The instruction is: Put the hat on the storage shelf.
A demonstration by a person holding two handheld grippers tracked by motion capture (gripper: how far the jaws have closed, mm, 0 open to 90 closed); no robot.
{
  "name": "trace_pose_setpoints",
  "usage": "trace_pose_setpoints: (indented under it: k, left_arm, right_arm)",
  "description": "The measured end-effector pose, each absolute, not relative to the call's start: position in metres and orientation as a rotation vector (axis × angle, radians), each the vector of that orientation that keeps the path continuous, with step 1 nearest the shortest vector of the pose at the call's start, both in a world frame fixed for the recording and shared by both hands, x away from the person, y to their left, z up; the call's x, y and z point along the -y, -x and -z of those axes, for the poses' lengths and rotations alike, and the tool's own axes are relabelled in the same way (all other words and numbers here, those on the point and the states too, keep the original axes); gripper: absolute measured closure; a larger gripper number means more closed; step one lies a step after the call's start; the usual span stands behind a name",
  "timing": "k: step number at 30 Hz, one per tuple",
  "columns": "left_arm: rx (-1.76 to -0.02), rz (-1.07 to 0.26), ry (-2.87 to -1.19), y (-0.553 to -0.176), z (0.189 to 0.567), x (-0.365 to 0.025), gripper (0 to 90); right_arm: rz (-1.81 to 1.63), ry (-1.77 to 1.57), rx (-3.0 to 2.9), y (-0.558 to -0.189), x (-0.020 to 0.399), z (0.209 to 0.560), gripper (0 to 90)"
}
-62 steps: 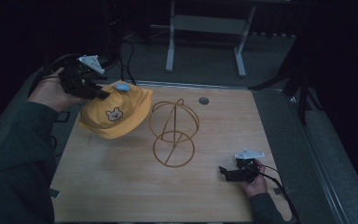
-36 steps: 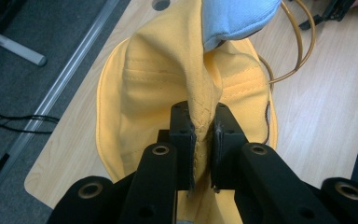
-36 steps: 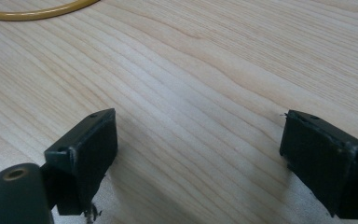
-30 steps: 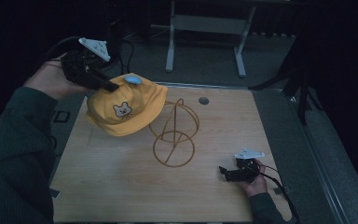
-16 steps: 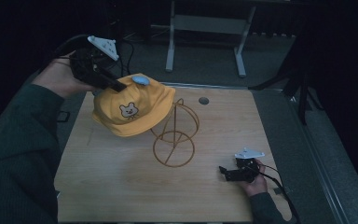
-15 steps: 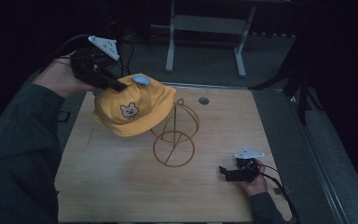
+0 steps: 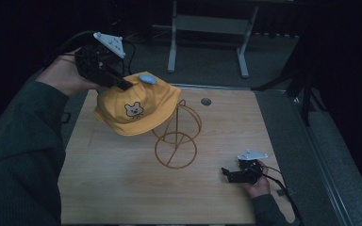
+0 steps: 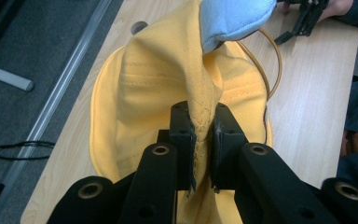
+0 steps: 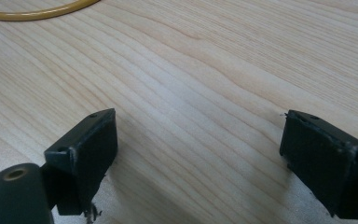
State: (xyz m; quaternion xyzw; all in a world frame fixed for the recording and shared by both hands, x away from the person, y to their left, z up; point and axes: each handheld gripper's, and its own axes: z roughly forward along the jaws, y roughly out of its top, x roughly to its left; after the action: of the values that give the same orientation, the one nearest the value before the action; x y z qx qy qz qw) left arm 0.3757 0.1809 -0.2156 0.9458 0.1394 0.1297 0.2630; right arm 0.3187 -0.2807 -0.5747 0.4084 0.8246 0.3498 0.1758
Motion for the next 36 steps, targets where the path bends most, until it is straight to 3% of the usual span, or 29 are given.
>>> trace_pose_setpoints:
  k: [36]
  left_arm:
    - [-0.29,-0.335,-2.568,-0.382,0.208,-0.137,81.2]
  right_arm:
    - [-0.991,-1.157,-2.336,-0.319,0.281,0.575,11.1]
